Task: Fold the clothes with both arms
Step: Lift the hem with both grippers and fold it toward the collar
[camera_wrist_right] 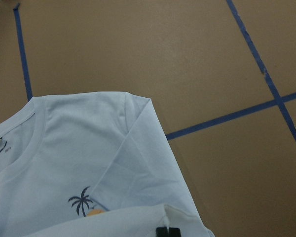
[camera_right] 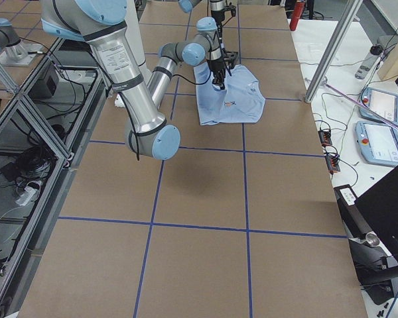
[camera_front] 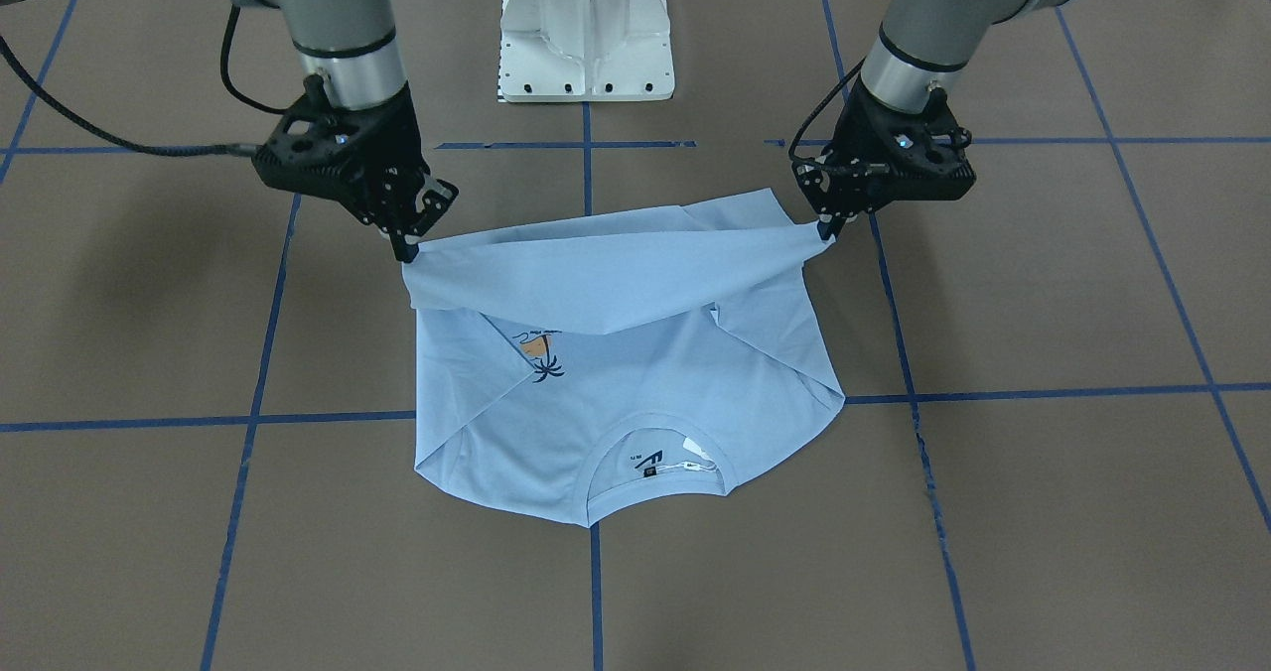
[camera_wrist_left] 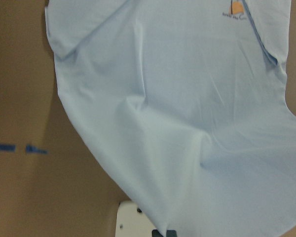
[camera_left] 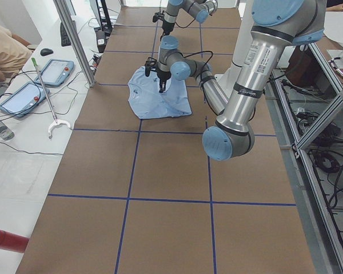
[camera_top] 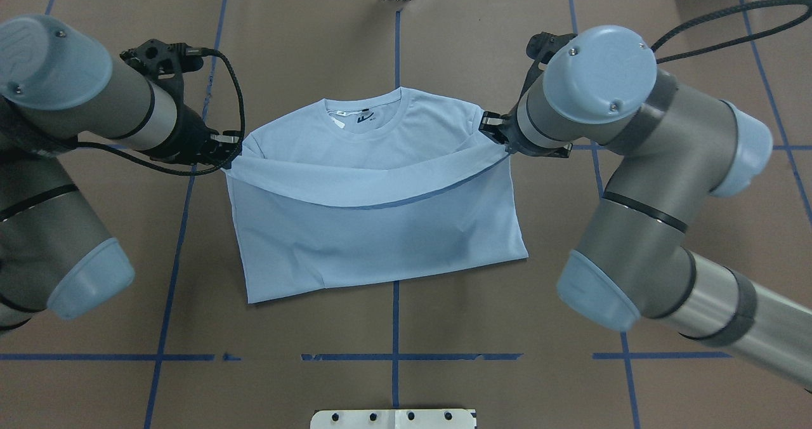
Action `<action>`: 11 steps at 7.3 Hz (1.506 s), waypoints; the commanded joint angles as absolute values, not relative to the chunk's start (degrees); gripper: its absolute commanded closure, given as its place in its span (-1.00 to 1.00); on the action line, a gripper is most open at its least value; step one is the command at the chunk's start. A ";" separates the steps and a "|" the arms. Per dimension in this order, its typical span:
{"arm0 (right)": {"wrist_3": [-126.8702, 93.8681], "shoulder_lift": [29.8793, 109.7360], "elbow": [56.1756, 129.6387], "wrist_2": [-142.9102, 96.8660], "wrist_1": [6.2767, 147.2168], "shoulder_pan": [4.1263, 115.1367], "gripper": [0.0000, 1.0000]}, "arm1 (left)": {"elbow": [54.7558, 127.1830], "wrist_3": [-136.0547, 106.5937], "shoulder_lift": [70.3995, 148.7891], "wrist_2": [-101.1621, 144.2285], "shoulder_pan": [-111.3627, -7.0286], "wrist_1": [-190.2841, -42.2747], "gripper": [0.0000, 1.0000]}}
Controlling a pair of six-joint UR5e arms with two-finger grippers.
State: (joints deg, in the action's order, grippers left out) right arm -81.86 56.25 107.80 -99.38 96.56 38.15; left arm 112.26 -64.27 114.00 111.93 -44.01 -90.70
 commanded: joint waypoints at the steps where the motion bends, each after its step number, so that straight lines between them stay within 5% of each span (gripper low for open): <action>1: -81.48 51.26 91.82 -99.05 86.35 39.02 1.00 | 103.14 -62.49 117.67 110.40 -45.17 -92.53 1.00; 4: -79.81 49.75 80.78 -97.38 78.59 39.64 1.00 | 82.40 -62.40 121.81 107.05 -45.09 -109.20 1.00; 11: -77.26 48.96 78.24 -97.82 78.58 42.45 1.00 | 81.83 -62.40 121.82 107.14 -45.18 -109.95 1.00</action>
State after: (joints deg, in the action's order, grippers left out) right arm -77.51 49.00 79.67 -97.92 78.61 42.50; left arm 81.81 -62.40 121.79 107.14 -45.17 -109.89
